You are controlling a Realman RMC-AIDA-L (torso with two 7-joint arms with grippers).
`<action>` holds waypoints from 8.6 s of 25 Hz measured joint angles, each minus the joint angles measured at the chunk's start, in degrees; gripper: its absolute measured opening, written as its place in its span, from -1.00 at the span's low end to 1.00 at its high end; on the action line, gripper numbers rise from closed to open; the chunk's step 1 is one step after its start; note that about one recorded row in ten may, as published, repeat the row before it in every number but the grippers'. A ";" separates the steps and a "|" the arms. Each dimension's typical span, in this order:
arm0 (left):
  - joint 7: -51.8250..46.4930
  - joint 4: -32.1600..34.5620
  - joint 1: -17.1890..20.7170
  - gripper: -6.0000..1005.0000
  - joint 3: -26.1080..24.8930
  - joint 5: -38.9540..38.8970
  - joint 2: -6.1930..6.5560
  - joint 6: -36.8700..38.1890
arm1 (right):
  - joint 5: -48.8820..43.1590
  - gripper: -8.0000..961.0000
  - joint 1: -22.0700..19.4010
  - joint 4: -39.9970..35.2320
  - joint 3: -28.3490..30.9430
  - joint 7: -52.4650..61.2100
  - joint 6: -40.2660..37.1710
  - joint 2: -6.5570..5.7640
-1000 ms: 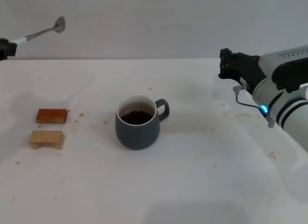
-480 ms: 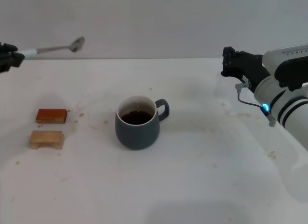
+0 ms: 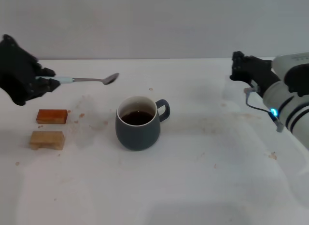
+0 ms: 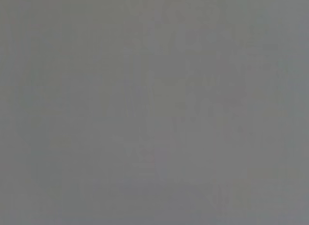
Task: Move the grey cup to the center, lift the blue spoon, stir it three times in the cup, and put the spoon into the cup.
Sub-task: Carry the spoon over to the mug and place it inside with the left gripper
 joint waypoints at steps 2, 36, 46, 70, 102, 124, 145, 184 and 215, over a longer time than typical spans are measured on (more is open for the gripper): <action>0.90 -0.10 -1.05 -0.71 1.53 1.77 -0.68 -0.01 | -0.10 -0.91 -0.80 -0.13 0.73 0.00 -0.35 -0.10; 17.51 -18.98 -14.13 -0.71 15.28 19.71 -4.10 5.54 | -0.17 -0.91 -14.47 -1.12 7.44 -0.11 -10.65 -0.40; 19.39 -22.99 -16.39 -0.71 18.15 20.10 -4.22 7.73 | -0.02 -0.91 -15.62 -0.96 7.44 -0.11 -11.24 0.01; 20.37 -30.88 -17.76 -0.71 28.11 20.64 -4.71 14.03 | -0.28 -0.91 -19.28 0.47 6.90 -0.11 -11.96 0.15; 21.70 -38.93 -18.36 -0.71 31.48 15.16 -4.77 28.44 | -0.29 -0.91 -20.88 1.12 6.74 -0.11 -12.05 0.02; 18.52 -37.53 -18.74 -0.71 28.79 18.69 -4.63 21.32 | -1.03 -0.92 -20.55 1.09 6.70 -0.11 -12.04 -0.20; 18.10 -39.39 -20.44 -0.72 32.12 16.29 -4.78 29.32 | -1.26 -0.91 -21.28 1.10 6.74 -0.11 -12.05 -0.20; 14.67 -35.61 -19.19 -0.92 34.90 15.70 -4.78 30.12 | -2.38 -0.91 -21.61 0.58 7.17 -0.11 -12.66 -0.29; 11.69 -28.12 -6.52 -0.84 25.35 9.43 -3.98 34.47 | -2.45 -0.91 -20.63 0.80 6.73 -0.11 -12.15 -0.84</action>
